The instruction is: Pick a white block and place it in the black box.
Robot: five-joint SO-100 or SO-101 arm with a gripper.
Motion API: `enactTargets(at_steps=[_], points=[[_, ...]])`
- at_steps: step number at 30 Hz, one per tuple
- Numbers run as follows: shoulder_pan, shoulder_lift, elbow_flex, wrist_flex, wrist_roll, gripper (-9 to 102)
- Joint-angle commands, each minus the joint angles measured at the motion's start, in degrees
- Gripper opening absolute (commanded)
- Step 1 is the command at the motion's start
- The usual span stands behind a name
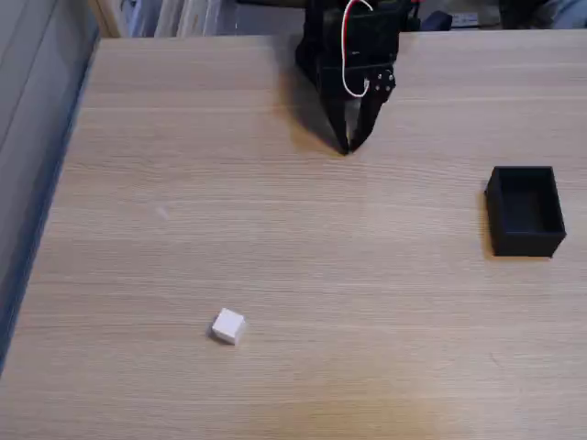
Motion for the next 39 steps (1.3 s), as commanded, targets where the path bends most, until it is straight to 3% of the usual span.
enactTargets(at_steps=[1, 39], points=[[0.18, 0.35, 0.88, 0.44, 0.18, 0], [1.23, 0.0, -1.85, 0.26, -4.13, 0]])
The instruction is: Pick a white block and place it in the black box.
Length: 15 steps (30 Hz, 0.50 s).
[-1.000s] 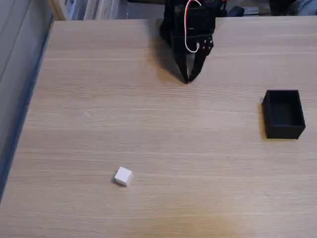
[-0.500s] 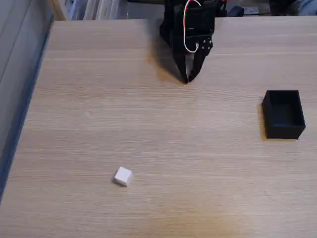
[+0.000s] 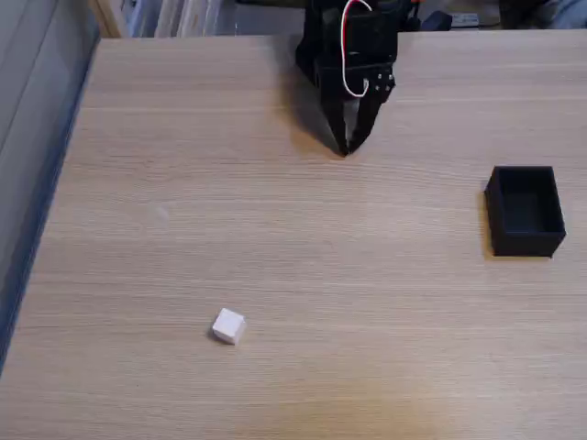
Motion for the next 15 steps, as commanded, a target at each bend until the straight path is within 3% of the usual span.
enactTargets(at_steps=[1, 15], points=[[0.09, -0.62, -2.72, 0.26, -0.35, 0], [-0.97, -24.52, -24.26, -2.9, 7.91, 0]])
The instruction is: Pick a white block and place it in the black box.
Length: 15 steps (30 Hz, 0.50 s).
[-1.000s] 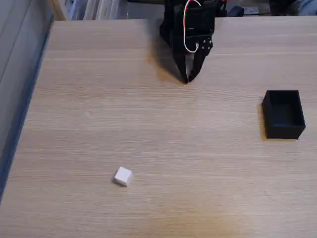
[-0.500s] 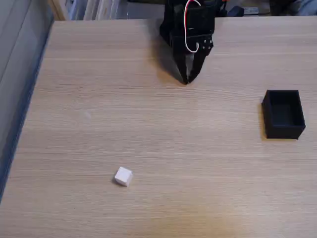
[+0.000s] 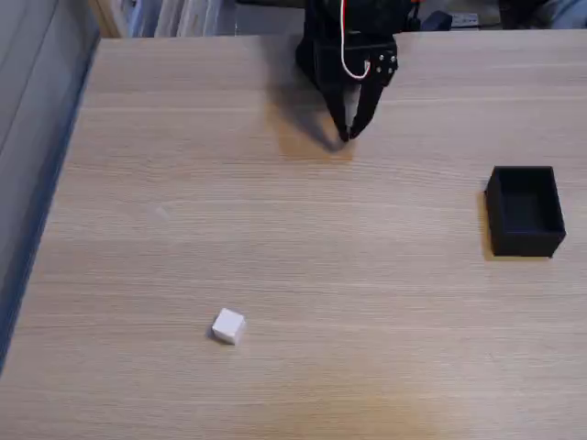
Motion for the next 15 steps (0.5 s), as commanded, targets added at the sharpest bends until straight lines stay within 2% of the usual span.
enactTargets(at_steps=[1, 9, 15], points=[[-0.7, -8.0, -8.17, -1.32, 3.96, 0], [1.67, -26.63, -23.91, -4.83, 11.34, 0], [7.47, -38.23, -31.64, -9.14, 12.3, 2]])
